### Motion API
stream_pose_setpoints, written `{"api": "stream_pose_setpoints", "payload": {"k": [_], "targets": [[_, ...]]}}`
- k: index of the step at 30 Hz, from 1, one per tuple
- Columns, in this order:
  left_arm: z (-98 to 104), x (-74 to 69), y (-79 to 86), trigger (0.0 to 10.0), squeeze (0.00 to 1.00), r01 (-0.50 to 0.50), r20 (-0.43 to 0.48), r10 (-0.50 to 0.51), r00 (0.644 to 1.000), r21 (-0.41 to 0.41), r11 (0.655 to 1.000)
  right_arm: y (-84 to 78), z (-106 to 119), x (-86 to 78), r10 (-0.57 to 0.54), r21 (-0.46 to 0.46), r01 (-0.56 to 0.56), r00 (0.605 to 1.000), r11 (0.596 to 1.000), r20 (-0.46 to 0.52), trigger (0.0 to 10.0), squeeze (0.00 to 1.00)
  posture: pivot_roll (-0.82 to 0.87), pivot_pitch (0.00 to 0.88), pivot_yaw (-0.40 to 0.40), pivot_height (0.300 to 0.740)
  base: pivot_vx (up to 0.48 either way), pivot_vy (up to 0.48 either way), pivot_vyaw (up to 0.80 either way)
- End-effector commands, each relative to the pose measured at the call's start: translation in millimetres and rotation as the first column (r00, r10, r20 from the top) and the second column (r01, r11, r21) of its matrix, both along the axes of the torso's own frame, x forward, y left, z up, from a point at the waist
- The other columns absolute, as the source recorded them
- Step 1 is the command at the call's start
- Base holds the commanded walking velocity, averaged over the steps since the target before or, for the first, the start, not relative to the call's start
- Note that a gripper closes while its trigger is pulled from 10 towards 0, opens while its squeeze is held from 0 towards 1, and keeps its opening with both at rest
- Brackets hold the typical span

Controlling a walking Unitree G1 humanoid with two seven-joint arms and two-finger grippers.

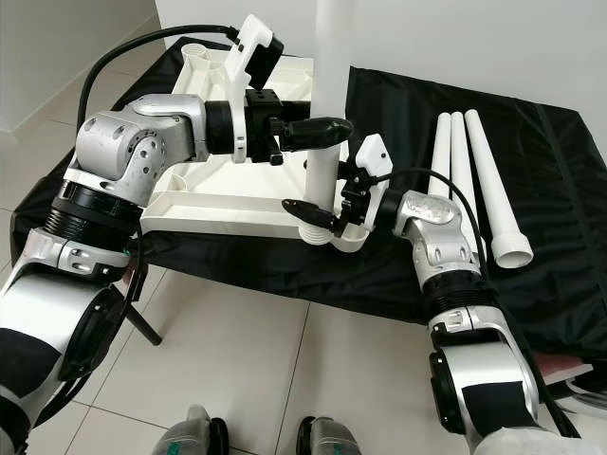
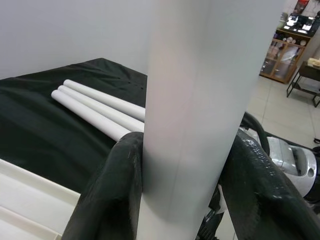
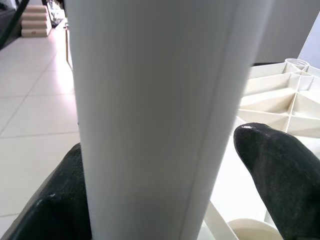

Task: Building children table

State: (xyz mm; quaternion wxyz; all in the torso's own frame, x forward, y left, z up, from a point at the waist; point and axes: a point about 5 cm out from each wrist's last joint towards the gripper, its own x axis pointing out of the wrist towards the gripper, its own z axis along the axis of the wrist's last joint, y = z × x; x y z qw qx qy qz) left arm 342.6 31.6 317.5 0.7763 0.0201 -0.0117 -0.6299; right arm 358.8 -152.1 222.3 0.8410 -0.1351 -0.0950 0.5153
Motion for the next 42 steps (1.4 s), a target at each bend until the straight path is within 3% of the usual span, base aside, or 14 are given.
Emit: {"api": "stream_pose_setpoints", "payload": {"k": [1,5,6,9,10,19,20,41,42], "targets": [[-5,-1.3,-2.3,10.0,0.0,0.043,0.007,-0.043,0.999,0.015,0.999,-1.4,6,1.9,0.006,0.024,-0.006,1.0,1.0,-0.003,10.0,0.0,-0.05,0.0,-0.003,0.74,0.0,0.0,0.0],[-5,-1.0,-2.3,10.0,0.0,0.044,0.01,-0.045,0.999,0.018,0.999,-1.9,7,2.2,0.012,0.029,-0.011,1.0,1.0,-0.015,10.0,0.0,-0.04,0.0,-0.019,0.74,0.0,0.0,0.0],[-5,-0.8,-2.2,10.0,0.0,0.044,0.013,-0.044,0.999,0.02,0.999,-2.1,7,1.7,0.024,0.044,-0.022,0.999,0.999,-0.036,3.2,0.0,-0.03,0.0,-0.02,0.74,0.0,0.0,0.0],[-4,-0.7,-2.2,10.0,0.0,0.043,0.015,-0.044,0.999,0.023,0.999,-2.3,6,0.8,0.041,0.062,-0.037,0.997,0.997,-0.06,3.2,0.0,-0.03,0.0,-0.02,0.74,0.0,0.0,0.0],[-3,-0.8,-2.0,10.0,0.0,0.042,0.018,-0.042,0.999,0.023,0.999,-2.6,5,0.8,0.036,0.061,-0.032,0.997,0.998,-0.072,0.0,0.0,-0.04,0.001,-0.029,0.74,0.0,0.0,0.0],[-2,-0.3,-1.3,10.0,0.0,0.034,0.026,-0.034,0.999,0.017,0.999,-2.9,0,-0.5,0.044,0.049,-0.039,0.993,0.998,-0.11,0.1,0.0,-0.04,0.0,-0.032,0.74,0.0,0.0,0.0],[-1,-0.2,-1.5,10.0,0.0,0.035,0.03,-0.036,0.999,0.018,0.999,-3.4,-1,0.4,0.035,0.038,-0.031,0.992,0.999,-0.123,10.0,0.0,-0.04,0.0,-0.027,0.74,0.0,0.0,0.0],[-4,-5.5,-13.1,10.0,0.0,0.097,0.04,-0.099,0.994,0.036,0.995,4.9,-4,5.0,0.041,0.011,-0.04,0.987,0.999,-0.158,10.0,0.0,-0.04,0.0,-0.016,0.74,0.0,0.0,0.0],[-4,-5.2,-12.8,10.0,0.0,0.095,0.041,-0.097,0.994,0.035,0.995,4.7,-3,4.6,0.051,0.019,-0.048,0.986,0.999,-0.16,4.4,0.0,-0.04,0.0,-0.016,0.74,0.0,0.0,0.0]]}}
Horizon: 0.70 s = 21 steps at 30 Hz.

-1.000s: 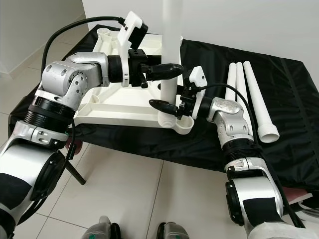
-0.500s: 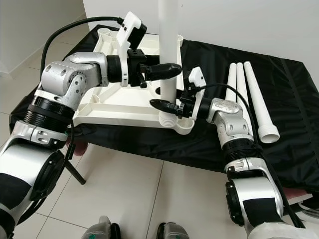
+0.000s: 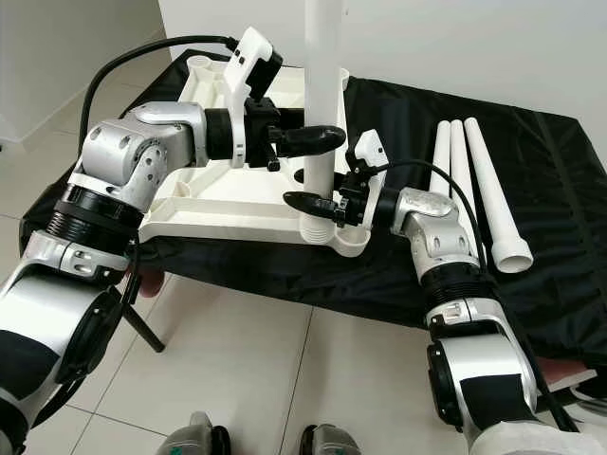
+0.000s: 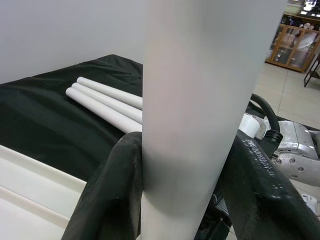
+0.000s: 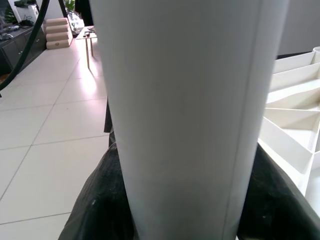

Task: Building children table

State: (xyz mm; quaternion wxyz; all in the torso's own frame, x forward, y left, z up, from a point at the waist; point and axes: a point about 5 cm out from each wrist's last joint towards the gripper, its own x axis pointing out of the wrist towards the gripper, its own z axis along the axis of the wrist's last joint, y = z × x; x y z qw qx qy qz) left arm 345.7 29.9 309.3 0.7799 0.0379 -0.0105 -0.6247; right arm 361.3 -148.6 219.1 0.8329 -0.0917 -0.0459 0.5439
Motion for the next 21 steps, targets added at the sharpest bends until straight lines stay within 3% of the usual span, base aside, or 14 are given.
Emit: {"api": "stream_pose_setpoints", "payload": {"k": [1,4,5,6,10,11,13,14,18,19,20,21], "targets": [[4,-8.3,-11.1,10.0,0.0,0.109,0.02,-0.109,0.994,0.006,0.994,1.2,0,2.1,-0.002,0.0,0.002,1.0,1.0,-0.028,4.4,0.0,-0.04,0.0,-0.016,0.74,0.0,0.0,0.0],[4,-8.1,-10.8,10.0,0.0,0.107,0.021,-0.107,0.994,0.005,0.994,1.0,1,1.9,0.007,0.009,-0.007,1.0,1.0,-0.031,4.4,0.0,-0.04,0.0,-0.016,0.74,0.0,0.0,0.0],[4,-7.7,-10.2,10.0,0.0,0.104,0.022,-0.104,0.994,0.004,0.995,1.1,1,2.1,0.004,0.007,-0.004,1.0,1.0,-0.024,0.0,0.0,-0.04,0.0,-0.012,0.74,0.0,0.0,0.0],[4,-7.4,-9.6,10.0,0.0,0.102,0.022,-0.102,0.995,0.003,0.995,1.2,0,3.1,-0.01,-0.008,0.01,1.0,1.0,-0.018,9.5,0.0,-0.05,0.0,-0.008,0.74,0.0,0.0,0.0],[2,-7.1,-8.8,10.0,0.0,0.105,0.03,-0.105,0.994,0.004,0.994,1.9,-2,4.5,-0.022,-0.022,0.022,1.0,1.0,-0.012,10.0,0.0,-0.05,0.0,-0.002,0.74,0.0,0.0,0.0],[2,-7.0,-8.6,10.0,0.15,0.111,0.024,-0.11,0.994,-0.005,0.994,2.2,-2,4.5,-0.02,-0.019,0.02,1.0,1.0,-0.013,10.0,0.0,-0.05,0.0,0.006,0.74,0.0,0.0,0.0],[2,-7.0,-8.5,10.0,0.15,0.114,0.019,-0.114,0.993,-0.012,0.993,2.4,-3,4.6,-0.02,-0.018,0.019,1.0,1.0,-0.013,10.0,0.0,-0.05,0.0,0.006,0.74,0.0,0.0,0.0],[4,-6.8,-8.4,10.0,1.0,0.116,0.014,-0.115,0.993,-0.025,0.993,2.2,-3,4.7,-0.024,-0.02,0.024,1.0,1.0,-0.009,10.0,0.0,-0.06,0.0,0.006,0.74,0.0,0.0,0.0],[7,-7.7,-9.3,10.0,1.0,0.124,0.013,-0.123,0.992,-0.034,0.992,1.8,-2,4.7,-0.028,-0.017,0.028,1.0,0.999,-0.01,10.0,0.0,-0.05,0.0,0.003,0.74,0.0,0.0,0.0],[9,-8.7,-9.7,10.0,0.38,0.131,0.014,-0.131,0.991,-0.042,0.99,1.9,-2,4.6,-0.029,-0.014,0.028,1.0,0.999,-0.011,10.0,0.0,-0.05,0.0,0.004,0.74,0.0,0.0,0.0],[9,-8.7,-9.7,10.0,0.38,0.131,0.014,-0.131,0.991,-0.042,0.99,1.9,-2,4.6,-0.029,-0.014,0.028,1.0,0.999,-0.011,10.0,0.0,-0.05,0.0,0.004,0.74,0.0,0.0,0.0],[12,-9.6,-10.1,10.0,0.0,0.134,0.007,-0.134,0.991,-0.055,0.989,2.1,-2,4.5,-0.029,-0.013,0.029,1.0,0.999,-0.012,10.0,0.0,-0.05,0.0,0.004,0.74,0.0,0.0,0.0]]}}
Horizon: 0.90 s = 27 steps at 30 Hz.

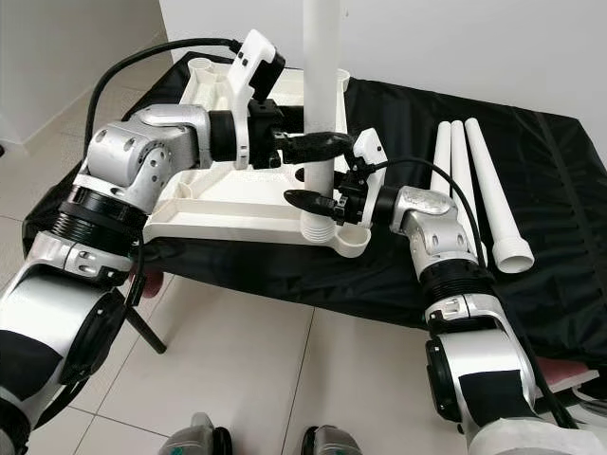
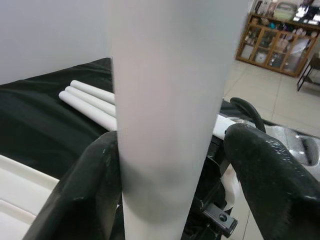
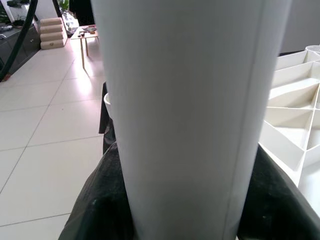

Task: Building children table

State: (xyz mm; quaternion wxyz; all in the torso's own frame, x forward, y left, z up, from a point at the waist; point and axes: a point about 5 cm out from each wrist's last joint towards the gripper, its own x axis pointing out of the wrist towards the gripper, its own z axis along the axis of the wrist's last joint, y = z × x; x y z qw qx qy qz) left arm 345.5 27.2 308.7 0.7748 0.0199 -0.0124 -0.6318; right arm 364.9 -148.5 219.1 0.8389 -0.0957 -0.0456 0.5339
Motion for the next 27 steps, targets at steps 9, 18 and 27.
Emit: {"api": "stream_pose_setpoints", "payload": {"k": [9,18,27], "targets": [[30,-3.1,8.0,10.0,0.0,0.069,-0.015,-0.071,0.997,-0.108,0.992,2.6,-1,2.9,-0.018,0.011,0.018,1.0,1.0,-0.006,10.0,0.0,-0.04,0.0,0.003,0.74,0.0,0.0,0.0],[18,7.4,23.0,10.0,0.0,-0.009,-0.053,0.004,0.999,-0.098,0.995,-0.2,0,3.6,-0.033,0.034,0.033,0.999,0.999,0.004,10.0,0.0,-0.04,0.0,0.003,0.74,0.0,0.0,0.0],[2,19.5,31.8,10.0,0.0,-0.124,-0.108,0.117,0.987,-0.058,0.991,-4.5,4,5.8,-0.07,0.084,0.068,0.997,0.994,0.013,10.0,0.0,-0.04,0.0,0.007,0.74,0.0,0.0,0.0]]}}
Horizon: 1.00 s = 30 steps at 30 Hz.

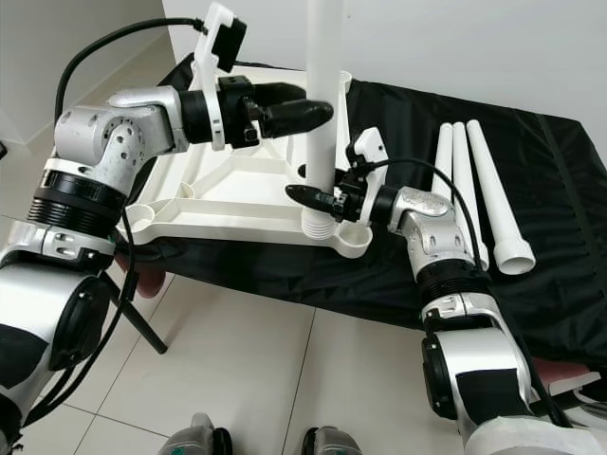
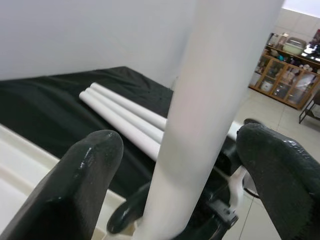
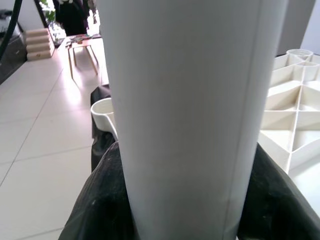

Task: Building children table

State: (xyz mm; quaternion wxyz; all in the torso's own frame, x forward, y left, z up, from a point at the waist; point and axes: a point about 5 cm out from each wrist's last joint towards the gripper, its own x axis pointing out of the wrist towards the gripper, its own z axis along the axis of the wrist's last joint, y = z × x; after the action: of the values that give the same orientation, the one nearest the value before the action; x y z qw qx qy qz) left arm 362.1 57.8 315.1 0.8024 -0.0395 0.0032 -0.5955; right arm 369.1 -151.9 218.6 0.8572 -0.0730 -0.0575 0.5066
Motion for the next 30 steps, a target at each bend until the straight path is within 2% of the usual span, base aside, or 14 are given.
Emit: {"api": "stream_pose_setpoints", "payload": {"k": [1,4,5,6,11,13,15,17,19,24,25,26,30], "targets": [[-6,6.0,3.8,10.0,0.0,-0.06,-0.012,0.06,0.998,0.008,0.998,-2.3,5,2.0,-0.022,0.036,0.021,1.0,0.999,0.019,10.0,0.0,-0.04,0.0,0.007,0.74,0.0,0.0,0.0],[-10,11.5,9.1,10.0,0.0,-0.117,-0.017,0.117,0.993,0.011,0.993,-4.8,6,3.1,-0.048,0.06,0.047,0.999,0.997,0.02,10.0,0.0,-0.04,0.0,0.006,0.74,0.0,0.0,0.0],[-19,17.1,17.7,10.0,0.0,-0.192,-0.012,0.192,0.981,0.011,0.981,-9.0,5,4.9,-0.101,0.087,0.099,0.995,0.991,0.014,10.0,0.0,-0.04,0.0,0.002,0.74,0.0,0.0,0.0],[-24,18.6,20.7,10.0,0.0,-0.219,-0.009,0.219,0.976,0.017,0.976,-10.5,4,5.6,-0.123,0.1,0.122,0.992,0.988,0.01,10.0,0.0,-0.04,0.0,0.002,0.74,0.0,0.0,0.0],[-38,20.8,23.6,10.0,0.0,-0.267,-0.016,0.268,0.963,0.045,0.963,-12.4,1,6.1,-0.158,0.131,0.157,0.987,0.979,-0.005,10.0,0.0,-0.04,0.0,-0.004,0.74,0.0,0.0,0.0],[-54,17.9,21.4,10.0,0.0,-0.271,0.002,0.272,0.962,0.093,0.958,-13.5,-2,6.0,-0.18,0.155,0.181,0.983,0.971,-0.02,10.0,0.0,-0.03,0.0,-0.011,0.74,0.0,0.0,0.0],[-59,16.4,20.1,10.0,0.0,-0.267,0.005,0.267,0.964,0.1,0.959,-13.9,-2,6.0,-0.19,0.157,0.191,0.982,0.969,-0.016,10.0,0.0,-0.03,0.0,-0.012,0.74,0.0,0.0,0.0],[-64,14.6,18.7,10.0,0.0,-0.266,-0.002,0.268,0.964,0.103,0.959,-14.9,-2,6.5,-0.207,0.172,0.207,0.978,0.963,-0.02,10.0,0.0,-0.03,0.0,-0.018,0.74,0.0,0.0,0.0],[-77,12.0,18.7,10.0,0.0,-0.295,-0.044,0.298,0.954,0.07,0.953,-15.6,-2,8.9,-0.253,0.2,0.253,0.967,0.947,-0.024,10.0,0.0,-0.03,0.0,-0.02,0.74,0.0,0.0,0.0],[-83,11.3,21.7,10.0,0.0,-0.323,-0.051,0.325,0.944,0.056,0.945,-16.8,-2,10.4,-0.287,0.211,0.285,0.958,0.935,-0.022,10.0,0.0,-0.04,0.0,-0.022,0.74,0.0,0.0,0.0],[-97,8.4,28.3,10.0,0.0,-0.368,-0.035,0.372,0.928,0.075,0.927,-20.6,-2,11.4,-0.341,0.231,0.337,0.94,0.913,-0.025,10.0,0.0,-0.05,0.0,-0.017,0.74,0.0,0.0,0.0],[-102,7.1,30.3,10.0,0.0,-0.381,-0.03,0.384,0.923,0.084,0.921,-21.9,-2,11.4,-0.358,0.235,0.354,0.933,0.905,-0.025,10.0,0.0,-0.05,0.0,-0.017,0.74,0.0,0.0,0.0],[-112,2.4,30.5,10.0,0.0,-0.386,-0.022,0.39,0.92,0.102,0.917,-25.0,-5,10.0,-0.387,0.231,0.382,0.922,0.895,-0.025,10.0,0.0,-0.06,0.0,-0.013,0.74,0.0,0.0,0.0]]}}
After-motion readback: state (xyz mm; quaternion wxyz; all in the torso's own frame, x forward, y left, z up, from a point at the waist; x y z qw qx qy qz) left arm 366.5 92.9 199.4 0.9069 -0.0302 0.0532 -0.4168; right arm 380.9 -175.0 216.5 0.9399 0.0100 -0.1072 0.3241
